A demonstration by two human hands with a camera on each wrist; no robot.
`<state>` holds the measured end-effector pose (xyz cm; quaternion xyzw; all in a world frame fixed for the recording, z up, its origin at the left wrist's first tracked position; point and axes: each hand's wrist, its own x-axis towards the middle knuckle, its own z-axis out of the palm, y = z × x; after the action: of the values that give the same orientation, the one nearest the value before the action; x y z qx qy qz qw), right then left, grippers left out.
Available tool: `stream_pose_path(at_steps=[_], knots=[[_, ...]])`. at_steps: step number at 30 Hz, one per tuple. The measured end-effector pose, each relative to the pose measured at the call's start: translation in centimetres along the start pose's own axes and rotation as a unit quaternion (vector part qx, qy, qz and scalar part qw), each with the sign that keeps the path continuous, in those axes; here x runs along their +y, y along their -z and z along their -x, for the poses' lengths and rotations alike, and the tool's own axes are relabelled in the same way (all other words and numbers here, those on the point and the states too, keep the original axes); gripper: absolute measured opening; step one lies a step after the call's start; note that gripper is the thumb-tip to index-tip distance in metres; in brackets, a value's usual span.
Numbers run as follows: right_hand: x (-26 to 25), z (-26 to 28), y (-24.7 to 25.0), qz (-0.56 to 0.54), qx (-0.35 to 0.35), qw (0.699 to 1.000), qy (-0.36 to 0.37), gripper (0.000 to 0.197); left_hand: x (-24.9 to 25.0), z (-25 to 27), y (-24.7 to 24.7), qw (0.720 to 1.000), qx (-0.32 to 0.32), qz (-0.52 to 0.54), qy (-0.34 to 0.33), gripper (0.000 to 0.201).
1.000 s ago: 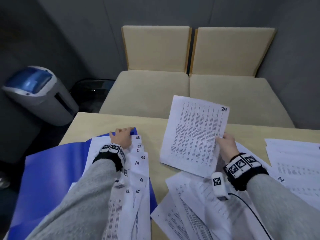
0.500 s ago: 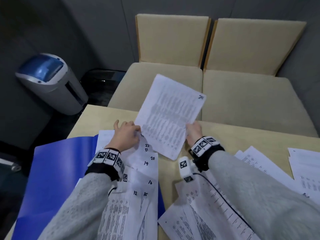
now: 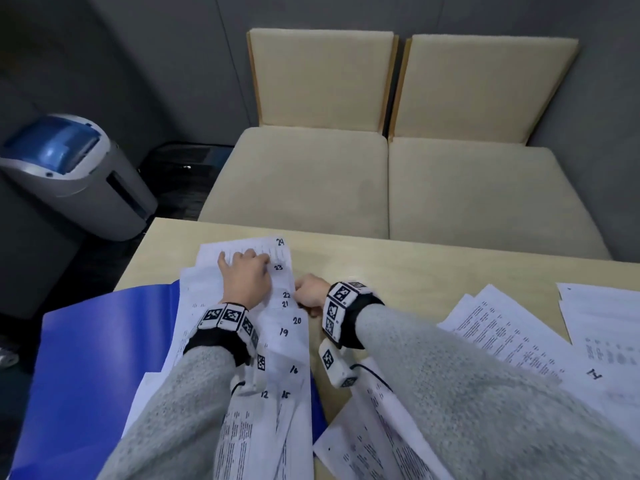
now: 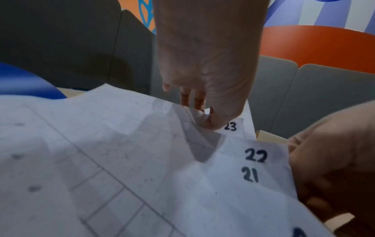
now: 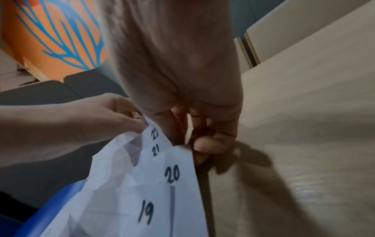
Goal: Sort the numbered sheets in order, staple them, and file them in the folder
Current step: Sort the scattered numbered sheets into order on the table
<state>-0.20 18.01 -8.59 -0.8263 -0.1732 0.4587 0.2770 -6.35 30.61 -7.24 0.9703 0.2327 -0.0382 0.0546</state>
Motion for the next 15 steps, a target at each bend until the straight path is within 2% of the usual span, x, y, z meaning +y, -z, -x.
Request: stream_pose_path(at_steps=[2, 3, 6, 8, 11, 13, 15], knots=[[-0.4, 0.7, 0.2, 0.031, 0.0, 0.999, 0.006, 0.018, 0.3, 0.0, -0.6, 1.0, 0.017, -0.001, 0.016, 0.027], [-0.2, 1.3, 0.4, 0.023, 0.011, 1.0, 0.013, 0.022, 0.4, 0.1, -0.9, 0.999, 0.03, 0.002, 0.024, 0.028], [1.7, 3.7, 2.0, -0.06, 0.089, 0.994, 0.033, 0.038, 1.1, 0.4, -1.3, 0.997, 0.06, 0.026, 0.031, 0.045], [4.7, 5.9, 3.5, -0.14, 0.135, 0.981, 0.025, 0.037, 3.0, 1.1, -0.9, 0.995, 0.081, 0.058, -0.01, 0.046], [11.5, 10.3, 6.3, -0.251, 0.217, 0.943, -0.01, 0.022, 8.3, 3.8, -0.1, 0.976, 0.097, 0.149, -0.125, 0.026], [17.0, 13.9, 8.1, -0.261, 0.299, 0.916, -0.057, 0.022, 12.7, 6.7, -0.4, 0.961, 0.017, 0.202, -0.187, 0.019], [22.6, 17.8, 9.1, -0.237, 0.39, 0.878, -0.145, 0.022, 17.0, 9.6, -1.7, 0.951, -0.106, 0.21, -0.201, 0.021]])
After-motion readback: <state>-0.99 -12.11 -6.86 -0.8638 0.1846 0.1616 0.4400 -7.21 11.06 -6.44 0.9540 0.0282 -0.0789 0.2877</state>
